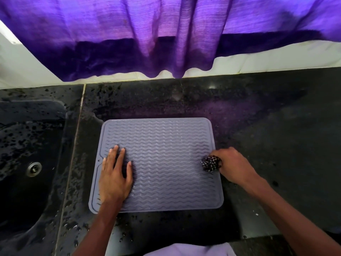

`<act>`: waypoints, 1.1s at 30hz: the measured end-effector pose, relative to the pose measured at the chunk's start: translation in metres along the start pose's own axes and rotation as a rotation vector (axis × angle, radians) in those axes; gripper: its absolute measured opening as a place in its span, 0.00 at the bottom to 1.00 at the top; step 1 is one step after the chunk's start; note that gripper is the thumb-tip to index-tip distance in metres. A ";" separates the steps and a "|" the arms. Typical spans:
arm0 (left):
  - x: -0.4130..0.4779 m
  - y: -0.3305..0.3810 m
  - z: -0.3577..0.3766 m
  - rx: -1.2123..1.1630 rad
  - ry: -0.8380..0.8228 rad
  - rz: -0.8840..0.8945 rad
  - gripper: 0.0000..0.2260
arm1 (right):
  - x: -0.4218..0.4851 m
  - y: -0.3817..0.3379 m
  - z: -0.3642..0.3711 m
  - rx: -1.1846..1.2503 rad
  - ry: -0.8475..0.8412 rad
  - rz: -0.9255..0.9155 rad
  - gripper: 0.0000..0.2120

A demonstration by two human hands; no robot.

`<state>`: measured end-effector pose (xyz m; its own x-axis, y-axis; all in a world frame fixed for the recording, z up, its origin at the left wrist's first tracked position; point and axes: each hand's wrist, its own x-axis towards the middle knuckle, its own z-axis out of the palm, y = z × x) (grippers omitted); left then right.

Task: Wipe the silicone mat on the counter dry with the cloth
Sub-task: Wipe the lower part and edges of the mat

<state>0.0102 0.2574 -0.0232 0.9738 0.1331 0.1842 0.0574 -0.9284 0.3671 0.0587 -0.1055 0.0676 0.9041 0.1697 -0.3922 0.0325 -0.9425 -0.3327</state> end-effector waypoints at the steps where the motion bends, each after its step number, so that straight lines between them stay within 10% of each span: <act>1: 0.000 0.000 0.000 0.003 -0.003 -0.003 0.26 | 0.001 0.000 -0.002 0.079 -0.035 0.014 0.19; 9: -0.001 0.000 -0.001 0.019 -0.013 -0.006 0.26 | 0.068 -0.023 -0.028 -0.005 0.286 0.000 0.19; 23: 0.000 0.001 -0.002 0.015 0.008 -0.015 0.24 | -0.021 -0.006 0.030 0.026 0.172 -0.011 0.23; 33: 0.001 0.004 -0.005 0.016 0.011 -0.019 0.24 | -0.085 0.003 0.020 0.153 -0.207 -0.019 0.16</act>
<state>0.0100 0.2558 -0.0171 0.9700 0.1544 0.1875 0.0795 -0.9312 0.3557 -0.0270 -0.1167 0.0831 0.7968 0.2570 -0.5468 -0.0307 -0.8866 -0.4614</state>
